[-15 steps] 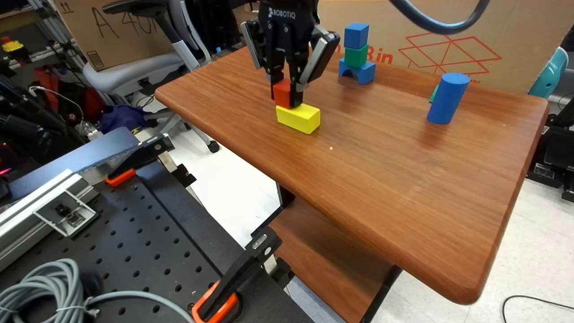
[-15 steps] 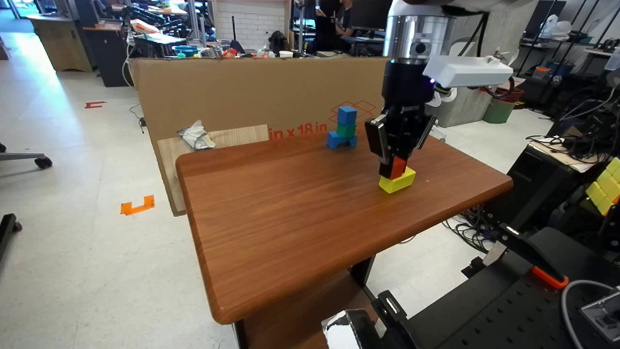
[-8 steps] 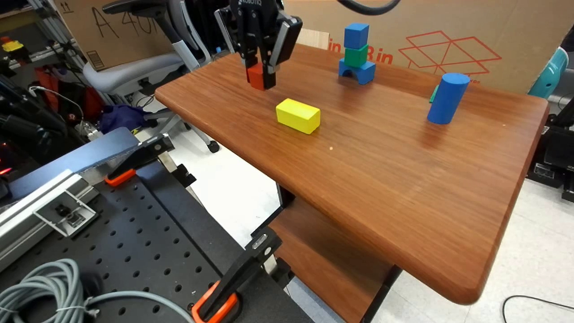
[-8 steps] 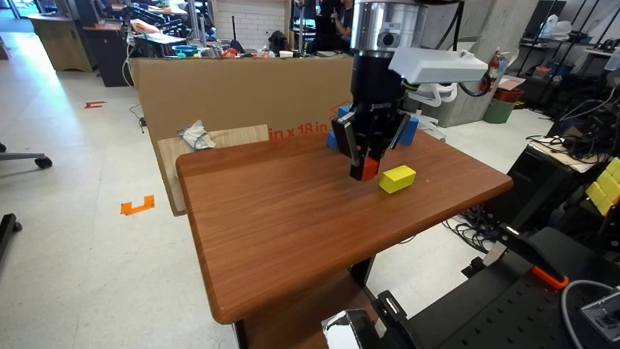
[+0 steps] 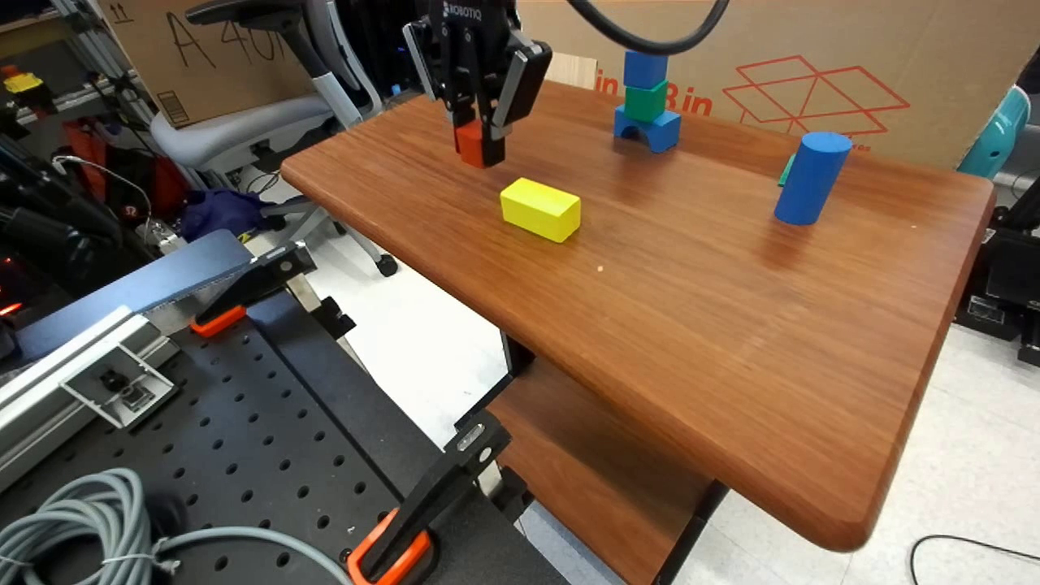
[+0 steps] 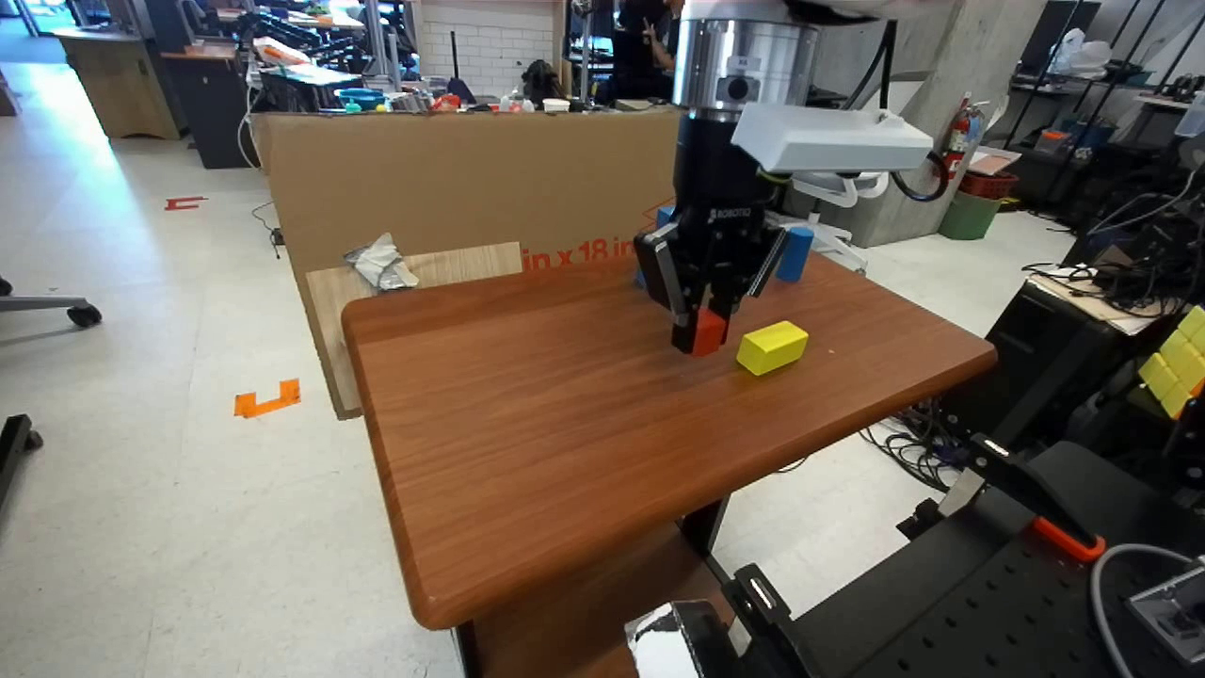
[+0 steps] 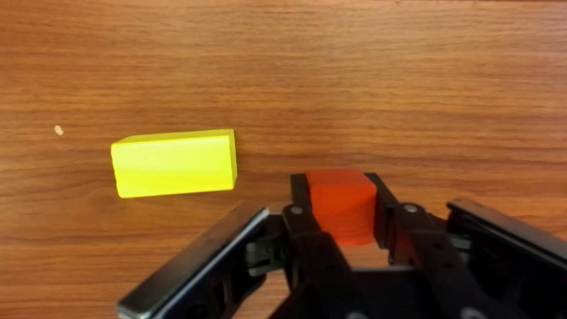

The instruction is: Move the orange cube to the table

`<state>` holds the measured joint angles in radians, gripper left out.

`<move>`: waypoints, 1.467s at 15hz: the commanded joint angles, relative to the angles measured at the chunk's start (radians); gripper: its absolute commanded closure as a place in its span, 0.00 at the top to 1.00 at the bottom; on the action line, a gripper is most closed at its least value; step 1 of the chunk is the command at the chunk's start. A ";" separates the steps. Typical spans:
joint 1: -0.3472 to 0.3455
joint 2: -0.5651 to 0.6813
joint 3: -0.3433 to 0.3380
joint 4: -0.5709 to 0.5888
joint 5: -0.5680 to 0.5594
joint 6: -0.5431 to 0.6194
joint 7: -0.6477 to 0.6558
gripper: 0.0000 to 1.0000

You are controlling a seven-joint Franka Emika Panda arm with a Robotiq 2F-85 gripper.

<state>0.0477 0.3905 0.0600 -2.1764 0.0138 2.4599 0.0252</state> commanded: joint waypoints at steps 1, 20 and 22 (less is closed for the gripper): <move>-0.013 0.059 0.007 0.054 0.044 -0.016 -0.014 0.09; -0.006 0.014 -0.003 0.105 0.043 -0.046 0.006 1.00; 0.005 -0.058 -0.011 0.091 0.018 -0.042 0.015 1.00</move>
<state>0.0417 0.4442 0.0593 -2.0604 0.0481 2.4490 0.0284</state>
